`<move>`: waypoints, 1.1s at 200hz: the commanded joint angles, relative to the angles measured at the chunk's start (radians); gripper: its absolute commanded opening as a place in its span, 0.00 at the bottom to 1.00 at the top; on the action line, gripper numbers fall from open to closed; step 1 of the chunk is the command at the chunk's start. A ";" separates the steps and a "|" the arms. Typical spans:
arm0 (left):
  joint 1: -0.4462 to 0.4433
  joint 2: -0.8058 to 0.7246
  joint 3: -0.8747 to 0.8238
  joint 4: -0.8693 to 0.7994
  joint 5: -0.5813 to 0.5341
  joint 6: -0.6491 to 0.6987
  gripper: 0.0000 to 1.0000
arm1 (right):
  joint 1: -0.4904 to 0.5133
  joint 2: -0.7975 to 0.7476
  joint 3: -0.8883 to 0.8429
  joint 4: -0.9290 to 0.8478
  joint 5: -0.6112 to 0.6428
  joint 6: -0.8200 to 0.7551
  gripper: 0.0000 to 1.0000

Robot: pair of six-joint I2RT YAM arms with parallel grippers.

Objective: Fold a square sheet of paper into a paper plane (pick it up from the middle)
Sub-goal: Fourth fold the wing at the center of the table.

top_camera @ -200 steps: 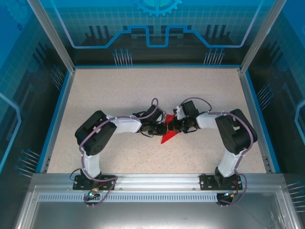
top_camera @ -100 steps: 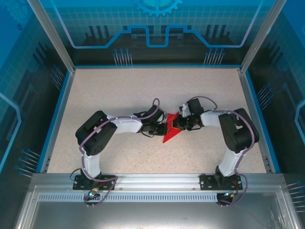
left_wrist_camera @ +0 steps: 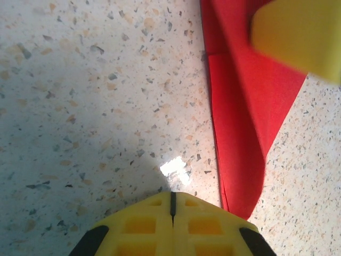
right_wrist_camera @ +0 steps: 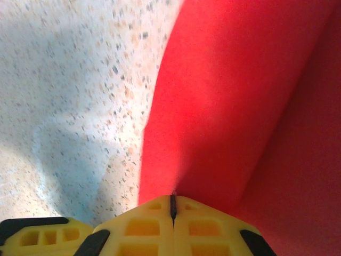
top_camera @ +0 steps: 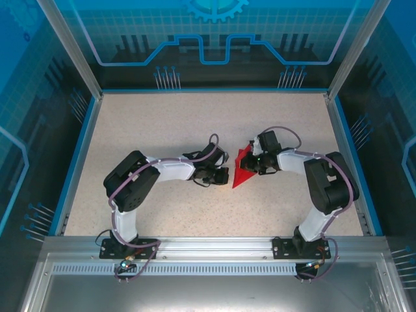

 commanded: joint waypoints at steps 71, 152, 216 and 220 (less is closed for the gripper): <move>-0.007 -0.108 -0.050 0.136 0.020 -0.044 0.15 | 0.011 -0.060 -0.037 0.009 0.027 0.027 0.00; -0.010 -0.029 -0.066 0.338 0.171 -0.112 0.31 | -0.004 -0.119 -0.058 -0.003 0.070 0.044 0.03; -0.009 0.051 -0.009 0.333 0.175 -0.070 0.29 | -0.005 -0.116 -0.054 -0.020 0.077 0.043 0.03; -0.009 0.052 -0.006 0.335 0.178 -0.069 0.28 | -0.005 -0.116 -0.054 -0.021 0.077 0.043 0.03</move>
